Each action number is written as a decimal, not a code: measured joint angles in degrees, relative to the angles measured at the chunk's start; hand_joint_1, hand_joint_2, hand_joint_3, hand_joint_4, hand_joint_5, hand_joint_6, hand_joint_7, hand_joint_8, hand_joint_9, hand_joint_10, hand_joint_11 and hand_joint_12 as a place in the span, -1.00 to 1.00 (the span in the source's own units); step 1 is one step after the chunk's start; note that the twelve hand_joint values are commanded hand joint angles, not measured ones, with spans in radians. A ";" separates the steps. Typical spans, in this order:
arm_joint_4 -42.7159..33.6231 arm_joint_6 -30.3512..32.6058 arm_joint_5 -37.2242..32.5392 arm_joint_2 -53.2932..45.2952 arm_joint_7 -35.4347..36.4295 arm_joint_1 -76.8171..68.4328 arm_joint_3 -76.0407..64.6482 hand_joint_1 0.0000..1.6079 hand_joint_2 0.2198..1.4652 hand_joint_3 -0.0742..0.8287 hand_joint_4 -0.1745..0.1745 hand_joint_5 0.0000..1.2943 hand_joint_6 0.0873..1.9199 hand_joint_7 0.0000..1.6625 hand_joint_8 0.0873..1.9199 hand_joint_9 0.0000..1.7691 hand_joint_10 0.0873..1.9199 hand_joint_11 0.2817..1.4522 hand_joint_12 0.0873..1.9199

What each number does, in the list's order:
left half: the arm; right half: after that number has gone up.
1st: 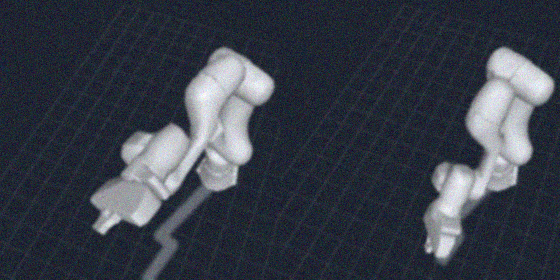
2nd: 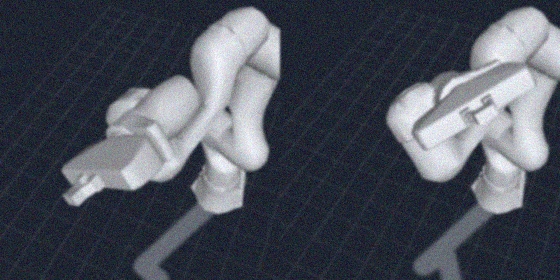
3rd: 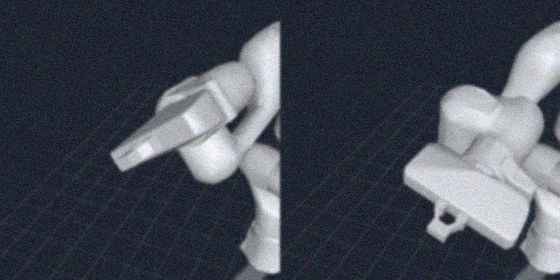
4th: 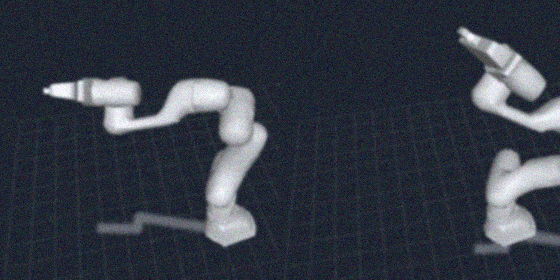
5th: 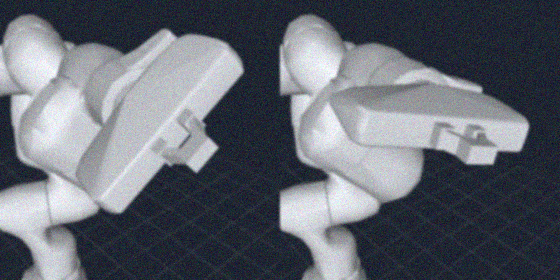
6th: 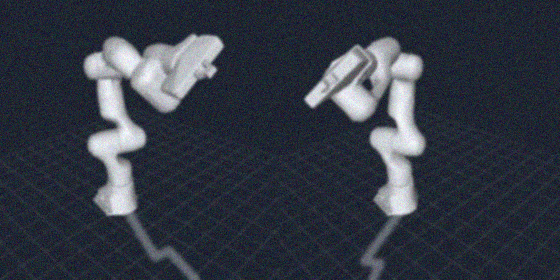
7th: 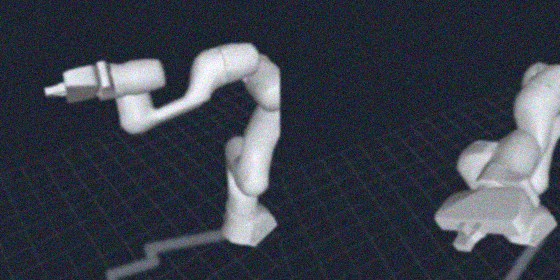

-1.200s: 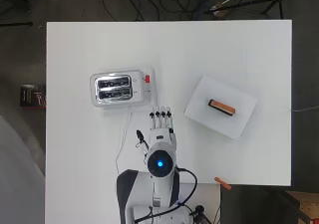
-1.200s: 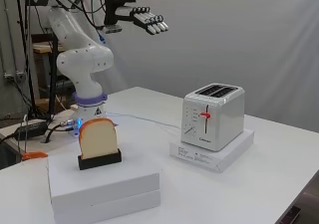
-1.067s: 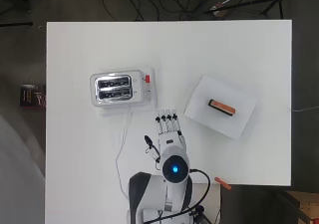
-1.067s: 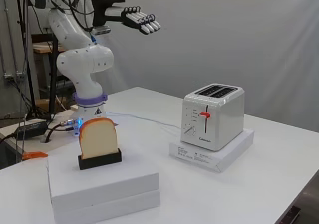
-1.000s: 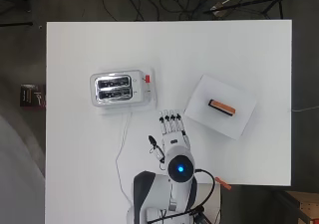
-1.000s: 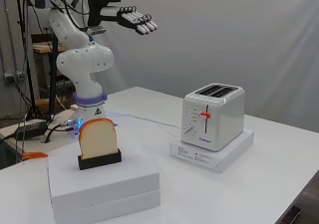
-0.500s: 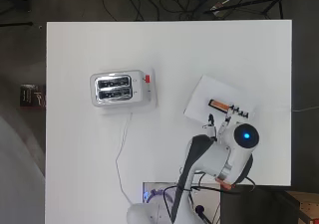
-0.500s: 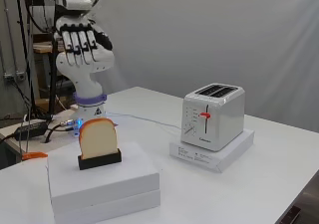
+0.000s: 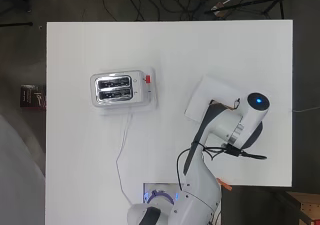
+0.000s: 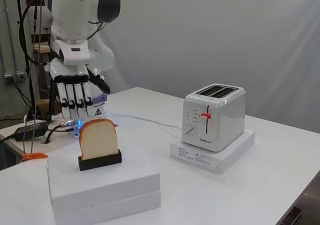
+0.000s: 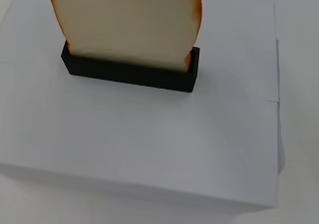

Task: Teleoperate dual arm-hand system to toast a bread

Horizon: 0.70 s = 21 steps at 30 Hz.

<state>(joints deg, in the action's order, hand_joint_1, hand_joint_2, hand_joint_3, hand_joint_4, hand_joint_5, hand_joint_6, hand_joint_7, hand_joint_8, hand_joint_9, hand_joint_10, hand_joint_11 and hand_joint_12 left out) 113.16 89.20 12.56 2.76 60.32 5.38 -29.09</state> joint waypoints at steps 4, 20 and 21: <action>-4.52 -1.36 -0.89 -4.83 3.46 0.48 1.58 -0.99 0.36 -0.84 0.21 -0.26 -1.00 -0.31 -1.00 -0.24 -1.00 -0.64 -1.00; -6.80 -1.43 6.00 5.91 10.86 -25.16 -25.86 -0.77 0.28 -0.85 -0.11 -0.45 -1.00 -0.45 -1.00 -0.40 -1.00 -0.75 -1.00; -6.60 -1.59 7.27 7.81 9.81 -31.07 -30.10 -0.77 0.28 -0.85 -0.13 -0.45 -1.00 -0.45 -1.00 -0.40 -1.00 -0.75 -1.00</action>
<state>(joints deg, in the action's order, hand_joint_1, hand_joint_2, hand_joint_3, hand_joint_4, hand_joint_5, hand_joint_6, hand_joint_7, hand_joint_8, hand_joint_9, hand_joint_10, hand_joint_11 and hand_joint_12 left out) 106.56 87.61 19.83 10.57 70.13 -25.69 -59.19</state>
